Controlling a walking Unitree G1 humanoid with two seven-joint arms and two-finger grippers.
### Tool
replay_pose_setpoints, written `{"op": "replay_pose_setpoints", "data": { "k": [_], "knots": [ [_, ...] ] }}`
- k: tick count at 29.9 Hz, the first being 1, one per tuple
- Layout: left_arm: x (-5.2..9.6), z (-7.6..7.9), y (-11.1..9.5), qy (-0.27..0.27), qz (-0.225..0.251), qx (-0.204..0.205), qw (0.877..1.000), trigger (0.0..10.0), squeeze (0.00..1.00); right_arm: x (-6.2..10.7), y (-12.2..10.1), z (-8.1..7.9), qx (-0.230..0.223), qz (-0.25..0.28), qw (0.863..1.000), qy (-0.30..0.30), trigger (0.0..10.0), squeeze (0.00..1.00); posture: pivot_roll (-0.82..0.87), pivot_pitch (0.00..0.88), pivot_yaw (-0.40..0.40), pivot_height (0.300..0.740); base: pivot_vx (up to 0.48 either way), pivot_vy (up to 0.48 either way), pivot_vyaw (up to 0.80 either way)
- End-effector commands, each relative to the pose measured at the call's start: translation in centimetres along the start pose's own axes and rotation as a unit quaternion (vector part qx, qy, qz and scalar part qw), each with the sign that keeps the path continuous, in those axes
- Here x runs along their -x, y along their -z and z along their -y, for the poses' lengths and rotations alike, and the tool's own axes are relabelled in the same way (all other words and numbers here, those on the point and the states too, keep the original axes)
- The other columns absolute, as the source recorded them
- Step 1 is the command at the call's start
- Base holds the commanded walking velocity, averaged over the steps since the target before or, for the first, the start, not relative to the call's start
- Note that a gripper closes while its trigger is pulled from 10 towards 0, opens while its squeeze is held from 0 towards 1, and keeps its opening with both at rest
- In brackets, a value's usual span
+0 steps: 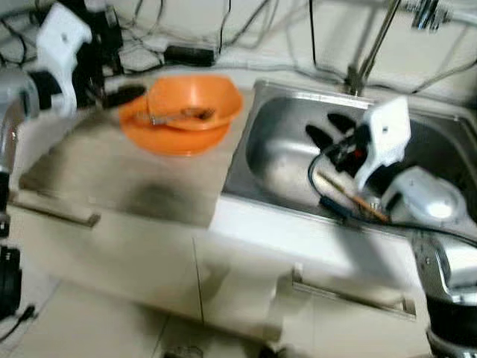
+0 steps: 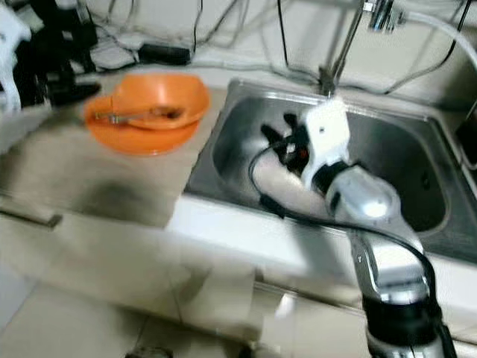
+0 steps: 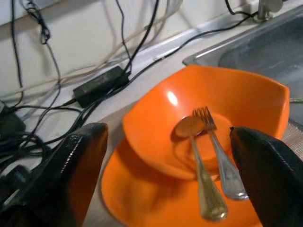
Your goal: Kitchen organization
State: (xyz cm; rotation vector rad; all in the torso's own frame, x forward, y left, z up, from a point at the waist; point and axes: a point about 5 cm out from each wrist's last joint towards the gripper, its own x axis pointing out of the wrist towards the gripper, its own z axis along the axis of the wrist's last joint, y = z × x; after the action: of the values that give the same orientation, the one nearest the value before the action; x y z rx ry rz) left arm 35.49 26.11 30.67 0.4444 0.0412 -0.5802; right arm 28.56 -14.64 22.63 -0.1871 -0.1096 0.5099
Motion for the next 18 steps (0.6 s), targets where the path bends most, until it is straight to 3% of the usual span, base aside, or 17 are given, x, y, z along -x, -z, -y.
{"op": "replay_pose_setpoints", "data": {
  "k": [1,3,6,8,11,15,16,18],
  "knots": [
    [0.1,1.1,-1.0,0.038,0.067,-0.027,0.997,10.0,1.0,0.3,0.0,-0.2,-0.008,0.006,1.0,0.008,10.0,0.0,0.06,0.066,-0.019,0.74,0.0,0.0,0.0],
    [0.7,1.4,-0.5,0.045,0.089,-0.001,0.995,10.0,1.0,0.4,0.4,-0.5,-0.021,0.006,1.0,0.019,10.0,0.0,0.05,0.064,-0.015,0.74,0.0,0.0,0.0],
    [2.2,0.6,0.9,0.018,0.102,0.079,0.992,10.0,1.0,0.6,0.9,-1.3,-0.043,0.007,0.999,0.017,10.0,0.0,0.04,0.052,-0.011,0.74,0.0,0.0,0.0],
    [3.4,0.5,1.5,0.01,0.113,0.102,0.988,10.0,1.0,0.7,1.0,-1.6,-0.058,0.015,0.998,0.013,10.0,0.0,0.03,0.039,-0.012,0.74,0.0,0.0,0.0],
    [4.6,1.4,2.3,0.001,0.119,0.092,0.989,10.0,1.0,0.6,1.1,-1.7,-0.075,0.032,0.997,0.011,10.0,0.0,0.01,0.007,-0.012,0.74,0.0,0.0,0.0],
    [5.0,2.7,3.1,0.002,0.106,0.064,0.992,10.0,1.0,0.8,1.4,-1.3,-0.095,0.043,0.994,0.016,10.0,0.0,0.01,0.0,-0.021,0.74,0.0,0.0,0.0],
    [5.2,3.4,3.4,0.004,0.105,0.062,0.993,10.0,0.02,0.9,1.7,-1.0,-0.104,0.044,0.993,0.021,10.0,0.0,0.01,0.0,-0.028,0.74,0.0,0.0,0.0],
    [5.2,3.8,3.5,0.007,0.111,0.076,0.991,10.0,0.0,1.0,2.0,-0.9,-0.107,0.042,0.993,0.023,10.0,0.0,0.01,0.0,-0.032,0.74,0.0,0.0,0.0]
  ]
}}
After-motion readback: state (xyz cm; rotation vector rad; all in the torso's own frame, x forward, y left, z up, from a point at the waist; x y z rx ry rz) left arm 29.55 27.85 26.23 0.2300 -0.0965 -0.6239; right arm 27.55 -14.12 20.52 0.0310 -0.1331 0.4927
